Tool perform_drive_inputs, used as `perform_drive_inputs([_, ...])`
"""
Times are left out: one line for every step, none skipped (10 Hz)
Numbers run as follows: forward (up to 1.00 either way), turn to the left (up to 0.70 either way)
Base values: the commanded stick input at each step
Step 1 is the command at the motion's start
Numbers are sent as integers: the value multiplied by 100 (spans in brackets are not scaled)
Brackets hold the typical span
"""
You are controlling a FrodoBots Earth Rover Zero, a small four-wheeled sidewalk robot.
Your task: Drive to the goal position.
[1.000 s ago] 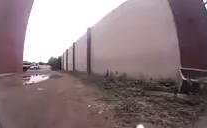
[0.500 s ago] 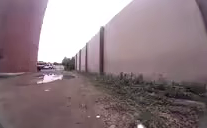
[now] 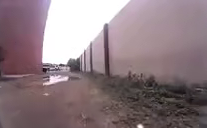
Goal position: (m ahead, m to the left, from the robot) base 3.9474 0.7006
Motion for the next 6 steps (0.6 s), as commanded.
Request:
perform_drive_inputs([70, 0])
perform_drive_inputs([70, 0])
perform_drive_inputs([70, 0])
perform_drive_inputs([70, 0])
perform_drive_inputs([70, 0])
perform_drive_inputs([70, 0])
